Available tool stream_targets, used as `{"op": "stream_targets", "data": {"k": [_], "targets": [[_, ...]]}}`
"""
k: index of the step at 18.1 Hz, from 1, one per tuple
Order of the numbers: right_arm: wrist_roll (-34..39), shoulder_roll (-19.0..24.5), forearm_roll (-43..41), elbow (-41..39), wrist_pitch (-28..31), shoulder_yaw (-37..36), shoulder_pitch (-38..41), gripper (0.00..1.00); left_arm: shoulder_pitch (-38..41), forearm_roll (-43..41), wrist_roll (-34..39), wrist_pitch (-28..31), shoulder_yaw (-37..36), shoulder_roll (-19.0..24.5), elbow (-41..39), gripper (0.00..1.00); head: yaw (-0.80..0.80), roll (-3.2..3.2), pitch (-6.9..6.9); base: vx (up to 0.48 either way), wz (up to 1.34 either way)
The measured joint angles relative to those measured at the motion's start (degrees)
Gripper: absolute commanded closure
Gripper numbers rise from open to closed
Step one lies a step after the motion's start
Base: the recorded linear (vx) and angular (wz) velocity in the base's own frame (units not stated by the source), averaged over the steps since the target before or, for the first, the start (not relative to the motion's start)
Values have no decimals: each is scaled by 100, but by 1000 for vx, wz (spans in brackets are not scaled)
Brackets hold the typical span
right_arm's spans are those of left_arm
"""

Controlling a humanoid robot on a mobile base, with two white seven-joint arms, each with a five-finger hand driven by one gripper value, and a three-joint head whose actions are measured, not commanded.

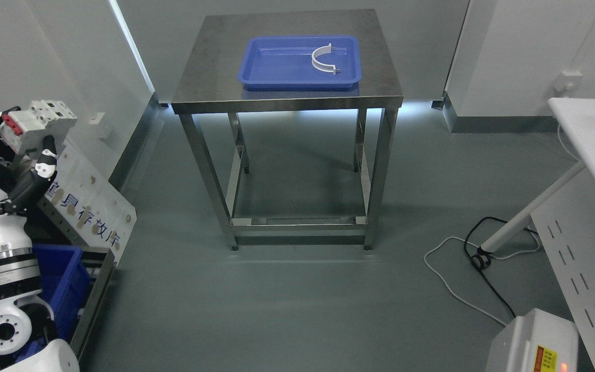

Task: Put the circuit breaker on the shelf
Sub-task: 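Hold the breaker in the left hand while turning toward the bin shelf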

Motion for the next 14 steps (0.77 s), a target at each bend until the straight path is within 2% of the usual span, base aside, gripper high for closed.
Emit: {"op": "stream_targets", "data": {"k": [4, 8, 14], "targets": [[0, 0, 0, 1, 6, 0, 8, 0, 62, 105, -7, 7, -15, -27, -80, 82, 0, 0, 0, -348, 767], [0, 0, 0, 0, -1, 0, -2, 0, 87, 155, 5, 13, -20, -46, -147, 82, 0, 0, 0, -212, 1698], [0, 0, 0, -1, -1, 0, -4, 0, 43, 183, -23, 8, -39, -68, -245, 82, 0, 0, 0, -64, 1505]]}}
